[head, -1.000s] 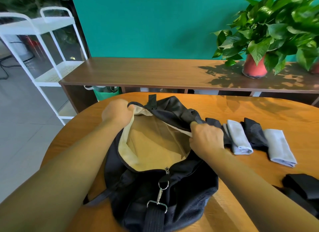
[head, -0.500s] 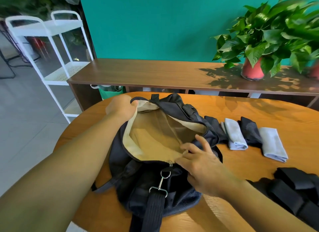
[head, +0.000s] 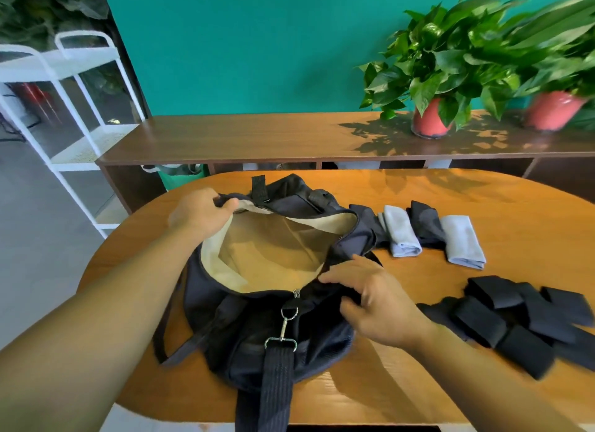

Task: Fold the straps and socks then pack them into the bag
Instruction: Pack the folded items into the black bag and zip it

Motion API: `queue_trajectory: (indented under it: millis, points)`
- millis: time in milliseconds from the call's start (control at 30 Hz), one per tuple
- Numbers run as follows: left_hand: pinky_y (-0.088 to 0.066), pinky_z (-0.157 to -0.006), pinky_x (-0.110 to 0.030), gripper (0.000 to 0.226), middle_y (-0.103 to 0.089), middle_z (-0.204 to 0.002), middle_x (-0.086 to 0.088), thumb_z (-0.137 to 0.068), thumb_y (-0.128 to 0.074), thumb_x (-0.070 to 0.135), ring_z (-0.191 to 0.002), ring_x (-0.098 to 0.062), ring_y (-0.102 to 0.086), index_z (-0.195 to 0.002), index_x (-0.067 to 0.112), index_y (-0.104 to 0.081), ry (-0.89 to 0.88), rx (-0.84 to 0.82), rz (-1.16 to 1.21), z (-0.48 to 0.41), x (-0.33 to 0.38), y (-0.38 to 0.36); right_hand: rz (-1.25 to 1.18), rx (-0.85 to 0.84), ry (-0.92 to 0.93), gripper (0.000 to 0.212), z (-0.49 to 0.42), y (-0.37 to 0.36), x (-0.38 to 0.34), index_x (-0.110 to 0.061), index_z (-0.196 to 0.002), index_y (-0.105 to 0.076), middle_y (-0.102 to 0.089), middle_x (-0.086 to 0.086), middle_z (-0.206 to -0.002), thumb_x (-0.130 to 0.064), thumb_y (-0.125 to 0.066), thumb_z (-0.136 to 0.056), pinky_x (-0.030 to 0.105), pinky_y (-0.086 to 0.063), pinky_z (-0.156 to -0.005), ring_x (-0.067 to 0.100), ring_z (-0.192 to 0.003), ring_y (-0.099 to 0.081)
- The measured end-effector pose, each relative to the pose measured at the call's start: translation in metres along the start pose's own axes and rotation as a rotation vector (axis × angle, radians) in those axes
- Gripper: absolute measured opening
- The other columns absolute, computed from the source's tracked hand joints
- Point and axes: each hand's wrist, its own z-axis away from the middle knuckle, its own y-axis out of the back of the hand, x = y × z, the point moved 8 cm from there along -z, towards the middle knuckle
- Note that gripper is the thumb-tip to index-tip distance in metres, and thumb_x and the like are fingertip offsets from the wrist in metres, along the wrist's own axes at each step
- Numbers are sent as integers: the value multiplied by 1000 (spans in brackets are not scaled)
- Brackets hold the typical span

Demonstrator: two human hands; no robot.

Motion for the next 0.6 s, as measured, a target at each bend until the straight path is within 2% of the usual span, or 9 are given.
queue_trajectory:
  millis: [67,133,200,267,433,533,600]
  points:
    - [-46,-73,-33,47,-64,-109,-4,-90,-50,58,-100,-27,-59,-113,18,-60,26,17,4,10,1,7,-21,93,-37,43,11,8,3,-24,-107,-70,-68,-14,-105,-21,-48,-71,18,-36,-98,2,-101,-58]
    - [-48,-87,-41,60,-58,-129,-7,-88,-51,60,-116,-31,-54,-132,19,-52,37,35,0,20,3,14,-3,140,-82,40,24,12,9,-24,-107,-70,-68,-12,-102,-22,-50,-72,20,-41,-89,-2,-94,-53]
    - [-47,-92,-46,61,-56,-132,-10,-87,-52,58,-119,-34,-52,-134,19,-51,-2,104,-44,32,11,20,31,184,-119,37,39,14,17,-22,-105,-71,-68,-11,-97,-16,-56,-72,24,-41,-85,-1,-89,-51]
    - [-46,-95,-48,56,-55,-132,-11,-88,-55,53,-120,-34,-49,-132,19,-53,-55,165,-61,49,27,23,80,224,-145,35,55,18,22,-21,-104,-70,-69,-9,-97,-14,-57,-72,30,-44,-84,9,-92,-56]
    - [-29,-99,-45,43,-51,-134,-6,-91,-53,47,-124,-29,-42,-127,24,-57,-166,243,-76,97,73,16,332,318,-219,42,100,37,43,-17,-104,-71,-69,-1,-104,-9,-57,-65,40,-46,-92,23,-103,-60]
    - [-23,-103,-47,44,-44,-139,-8,-90,-57,41,-129,-31,-35,-129,22,-55,-93,325,-65,107,62,21,474,386,-327,47,131,59,66,-10,-108,-68,-67,7,-110,-6,-61,-61,47,-47,-92,31,-104,-60]
    - [-22,-105,-50,50,-37,-144,-11,-88,-59,39,-133,-32,-29,-134,22,-49,-8,328,-64,108,47,22,511,355,-374,50,144,65,79,-9,-110,-66,-67,8,-111,-8,-63,-61,47,-44,-95,33,-107,-59]
